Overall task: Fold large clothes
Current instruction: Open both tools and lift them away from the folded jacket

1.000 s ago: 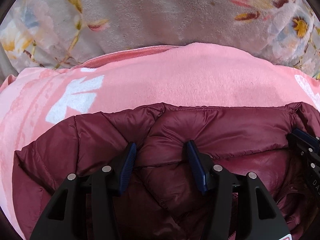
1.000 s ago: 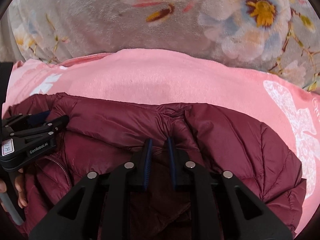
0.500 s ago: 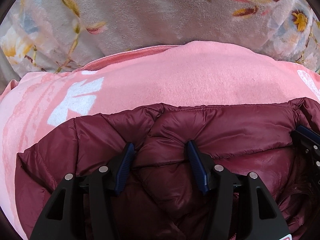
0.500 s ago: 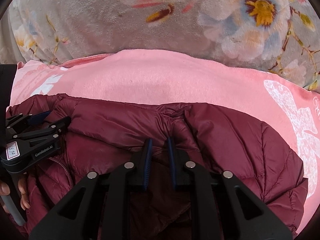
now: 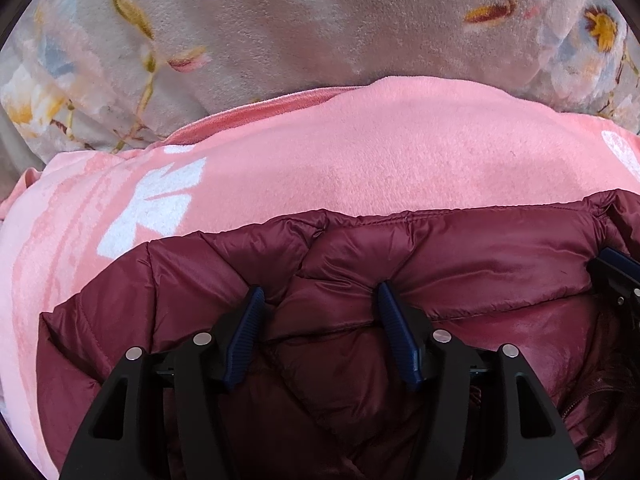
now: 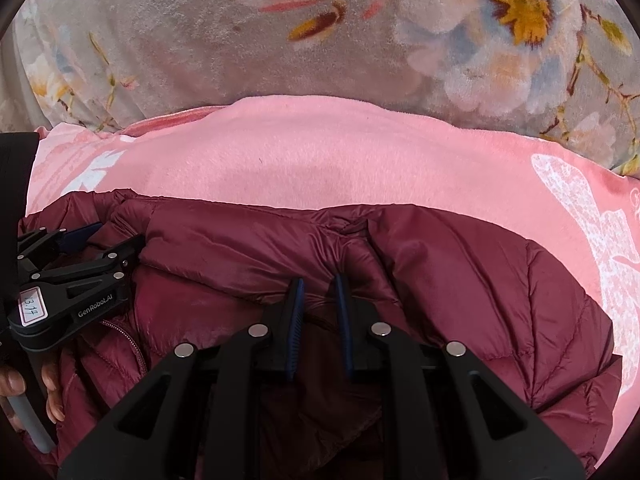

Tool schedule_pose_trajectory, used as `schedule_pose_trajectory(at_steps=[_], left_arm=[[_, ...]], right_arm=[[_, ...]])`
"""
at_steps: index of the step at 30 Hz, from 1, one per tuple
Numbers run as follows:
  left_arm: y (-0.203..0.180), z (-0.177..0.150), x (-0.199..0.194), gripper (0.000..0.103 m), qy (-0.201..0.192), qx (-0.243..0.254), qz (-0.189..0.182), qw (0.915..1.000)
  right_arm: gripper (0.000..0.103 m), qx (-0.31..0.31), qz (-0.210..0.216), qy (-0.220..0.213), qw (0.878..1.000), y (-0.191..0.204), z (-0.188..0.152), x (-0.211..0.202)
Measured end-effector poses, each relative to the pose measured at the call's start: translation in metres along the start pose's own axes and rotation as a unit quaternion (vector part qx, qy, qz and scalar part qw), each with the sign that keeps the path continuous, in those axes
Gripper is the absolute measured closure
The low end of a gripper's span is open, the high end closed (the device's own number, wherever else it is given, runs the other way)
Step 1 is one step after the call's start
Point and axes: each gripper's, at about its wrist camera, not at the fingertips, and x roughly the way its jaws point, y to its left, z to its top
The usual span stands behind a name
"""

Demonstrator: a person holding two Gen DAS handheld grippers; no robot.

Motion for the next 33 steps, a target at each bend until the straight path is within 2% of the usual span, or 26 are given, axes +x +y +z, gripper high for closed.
schedule_pose_trajectory(at_steps=[2, 5, 8, 9, 12, 13, 14, 16, 18, 20, 25, 27, 30, 33], left_arm=[[0.0, 0.001, 0.002, 0.038, 0.002, 0.001, 0.008, 1.0], [0.004, 0.004, 0.006, 0.025, 0.007, -0.007, 0.023, 0.9997], [0.017, 0.002, 0.002, 0.022, 0.006, -0.033, 0.004, 0.9994], [0.024, -0.001, -0.006, 0.021, 0.004, -0.04, 0.001, 0.9992], [0.048, -0.02, -0.043, 0.022, -0.004, -0.062, -0.016, 0.9979], [0.057, -0.029, -0.057, 0.022, -0.005, -0.069, -0.027, 0.9972], [0.073, -0.044, -0.076, 0.022, -0.002, -0.077, -0.05, 0.9958], [0.095, -0.067, -0.103, 0.022, 0.005, -0.091, -0.085, 0.9922], [0.124, -0.102, -0.135, 0.022, 0.014, -0.111, -0.108, 0.9878], [0.15, -0.142, -0.164, 0.022, 0.026, -0.124, -0.116, 0.9851], [0.19, -0.234, -0.211, 0.022, 0.074, -0.147, -0.12, 0.979], [0.197, -0.268, -0.228, 0.022, 0.087, -0.156, -0.132, 0.9751], [0.197, -0.304, -0.246, 0.022, 0.098, -0.165, -0.159, 0.9684], [0.196, -0.327, -0.25, 0.022, 0.1, -0.198, -0.177, 0.959]], right_arm=[[0.088, 0.006, 0.008, 0.002, 1.0, -0.003, 0.0, 0.002], [0.088, 0.033, 0.04, 0.004, 0.999, -0.014, 0.001, 0.003], [0.09, 0.066, 0.072, 0.006, 0.995, -0.028, 0.0, -0.003], [0.09, 0.085, 0.074, 0.009, 0.994, -0.035, -0.003, -0.013], [0.086, 0.115, 0.043, -0.004, 0.992, -0.054, -0.018, -0.064], [0.074, 0.112, 0.029, -0.011, 0.993, -0.061, -0.028, -0.088], [0.061, 0.109, 0.017, -0.019, 0.994, -0.069, -0.041, -0.114], [0.051, 0.109, 0.008, -0.029, 0.994, -0.084, -0.072, -0.161], [0.047, 0.114, 0.006, -0.028, 0.993, -0.098, -0.103, -0.199], [0.039, 0.133, -0.003, -0.022, 0.991, -0.114, -0.153, -0.248], [0.035, 0.185, -0.006, 0.015, 0.983, -0.13, -0.258, -0.32], [0.035, 0.206, 0.012, 0.029, 0.978, -0.127, -0.297, -0.341], [0.031, 0.226, 0.046, 0.025, 0.973, -0.12, -0.33, -0.357], [0.029, 0.249, 0.064, 0.026, 0.966, -0.115, -0.346, -0.353]])
